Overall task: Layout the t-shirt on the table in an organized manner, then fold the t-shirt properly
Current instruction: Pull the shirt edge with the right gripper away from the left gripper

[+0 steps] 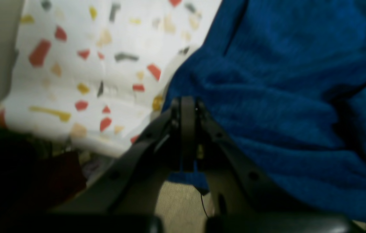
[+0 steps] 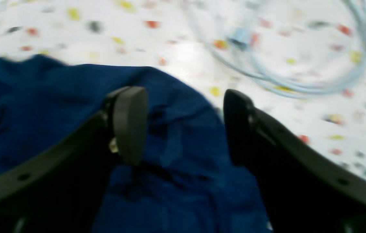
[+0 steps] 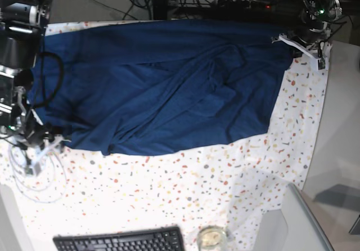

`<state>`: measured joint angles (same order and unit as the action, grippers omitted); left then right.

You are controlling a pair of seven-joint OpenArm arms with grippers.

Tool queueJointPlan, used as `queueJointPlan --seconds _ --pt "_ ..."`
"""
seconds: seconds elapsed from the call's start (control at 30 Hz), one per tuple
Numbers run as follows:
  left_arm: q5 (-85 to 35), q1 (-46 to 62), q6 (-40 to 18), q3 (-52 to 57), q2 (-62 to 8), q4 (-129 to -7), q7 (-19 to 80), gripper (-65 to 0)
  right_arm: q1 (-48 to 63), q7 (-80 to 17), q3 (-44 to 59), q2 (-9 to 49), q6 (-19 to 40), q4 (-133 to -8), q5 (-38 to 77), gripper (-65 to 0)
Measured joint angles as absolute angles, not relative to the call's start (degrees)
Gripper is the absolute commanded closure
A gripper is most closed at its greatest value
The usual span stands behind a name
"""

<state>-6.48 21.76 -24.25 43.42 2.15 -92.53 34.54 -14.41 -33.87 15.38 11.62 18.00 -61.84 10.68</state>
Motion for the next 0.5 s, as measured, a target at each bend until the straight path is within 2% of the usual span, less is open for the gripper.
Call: queueJointPlan --seconds 0.23,0.37,0.43,0.5 --pt "-6.4 21.9 -24.3 43.4 2.1 -92.3 34.6 0.0 -17.4 -34.3 15.6 12.5 17.8 -50.0 10.0 -36.9" --pt "-6.4 21.9 -24.2 43.4 2.1 -92.2 34.6 0.0 -20.8 -28.6 15.4 12.1 17.9 -43.9 10.6 -35.3" --pt "-6.4 21.9 -24.2 43.5 2.0 -92.2 34.5 0.0 -21.6 -28.0 15.4 12.3 17.9 -41.5 10.5 -27.6" --pt "-6.5 21.9 -24.2 43.5 2.1 -92.2 34.5 0.0 -21.6 -28.0 15.4 12.5 18.0 -40.0 10.2 -16.1"
